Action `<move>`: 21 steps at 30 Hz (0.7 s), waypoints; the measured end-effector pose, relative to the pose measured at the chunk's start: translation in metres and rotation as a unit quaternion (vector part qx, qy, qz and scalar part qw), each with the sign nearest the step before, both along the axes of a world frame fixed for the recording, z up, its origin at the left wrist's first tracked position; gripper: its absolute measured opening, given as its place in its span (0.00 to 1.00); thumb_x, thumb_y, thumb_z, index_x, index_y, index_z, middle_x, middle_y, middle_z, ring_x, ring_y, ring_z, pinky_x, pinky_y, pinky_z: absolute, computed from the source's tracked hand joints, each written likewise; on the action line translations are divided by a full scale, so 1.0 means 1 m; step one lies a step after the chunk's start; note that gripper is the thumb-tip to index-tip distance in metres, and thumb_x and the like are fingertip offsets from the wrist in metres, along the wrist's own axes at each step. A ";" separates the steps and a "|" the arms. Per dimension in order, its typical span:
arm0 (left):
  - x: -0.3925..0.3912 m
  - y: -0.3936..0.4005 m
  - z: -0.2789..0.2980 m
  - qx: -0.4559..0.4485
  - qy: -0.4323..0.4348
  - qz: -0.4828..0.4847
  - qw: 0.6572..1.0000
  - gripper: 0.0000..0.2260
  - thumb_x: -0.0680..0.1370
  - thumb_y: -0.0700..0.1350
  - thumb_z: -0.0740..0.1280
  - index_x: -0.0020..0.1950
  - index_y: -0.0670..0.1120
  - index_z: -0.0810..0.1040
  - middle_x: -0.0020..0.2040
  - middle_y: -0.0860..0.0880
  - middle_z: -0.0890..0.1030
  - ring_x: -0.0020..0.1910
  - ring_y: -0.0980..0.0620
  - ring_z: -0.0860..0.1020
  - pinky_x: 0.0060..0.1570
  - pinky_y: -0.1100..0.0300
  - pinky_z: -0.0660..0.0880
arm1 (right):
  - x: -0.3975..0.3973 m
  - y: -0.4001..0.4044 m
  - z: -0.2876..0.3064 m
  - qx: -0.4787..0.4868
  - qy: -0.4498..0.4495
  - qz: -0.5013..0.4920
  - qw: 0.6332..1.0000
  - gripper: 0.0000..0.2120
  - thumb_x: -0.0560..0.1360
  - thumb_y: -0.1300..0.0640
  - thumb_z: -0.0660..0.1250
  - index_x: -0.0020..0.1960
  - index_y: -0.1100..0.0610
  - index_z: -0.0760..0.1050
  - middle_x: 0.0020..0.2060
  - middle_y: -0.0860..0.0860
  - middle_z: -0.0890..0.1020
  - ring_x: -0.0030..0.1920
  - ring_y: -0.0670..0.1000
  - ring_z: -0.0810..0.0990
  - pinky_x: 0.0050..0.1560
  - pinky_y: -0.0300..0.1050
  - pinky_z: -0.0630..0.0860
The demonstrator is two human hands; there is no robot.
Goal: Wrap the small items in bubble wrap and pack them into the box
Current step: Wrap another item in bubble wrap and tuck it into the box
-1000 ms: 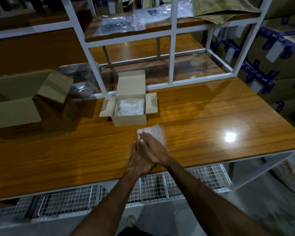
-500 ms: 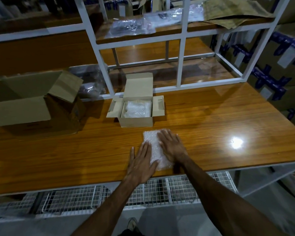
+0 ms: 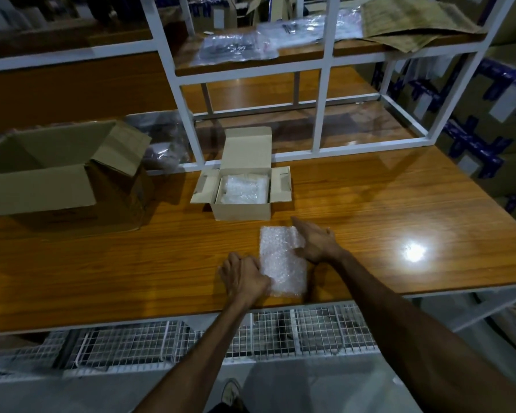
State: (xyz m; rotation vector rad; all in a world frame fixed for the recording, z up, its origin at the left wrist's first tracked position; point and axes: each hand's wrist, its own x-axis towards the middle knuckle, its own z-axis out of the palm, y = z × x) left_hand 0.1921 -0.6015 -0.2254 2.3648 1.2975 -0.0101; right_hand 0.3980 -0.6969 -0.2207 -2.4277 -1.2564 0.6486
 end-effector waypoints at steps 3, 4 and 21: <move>0.006 -0.001 0.011 -0.030 0.038 0.017 0.999 0.08 0.64 0.46 0.79 0.40 0.51 0.83 0.56 0.48 0.77 0.63 0.42 0.68 0.63 0.44 0.66 | 0.007 -0.002 0.011 -0.025 0.004 0.004 1.000 0.50 0.74 0.45 0.75 0.84 0.41 0.45 0.83 0.52 0.56 0.82 0.61 0.52 0.76 0.73 0.44; 0.008 -0.001 0.015 -0.037 0.038 0.016 0.998 0.06 0.64 0.43 0.77 0.38 0.50 0.84 0.52 0.50 0.80 0.61 0.43 0.70 0.61 0.44 0.66 | 0.010 -0.001 0.012 -0.025 0.011 0.005 1.000 0.50 0.74 0.46 0.75 0.84 0.41 0.46 0.83 0.51 0.57 0.82 0.61 0.53 0.76 0.74 0.42; -0.006 0.026 0.050 -0.305 -0.468 0.087 0.825 0.22 0.83 0.32 0.62 0.72 0.51 0.63 0.63 0.52 0.74 0.56 0.51 0.80 0.43 0.54 0.85 | -0.024 -0.007 0.035 0.317 0.375 -0.205 0.847 0.17 0.79 0.60 0.71 0.66 0.57 0.72 0.60 0.55 0.82 0.51 0.52 0.87 0.45 0.47 0.85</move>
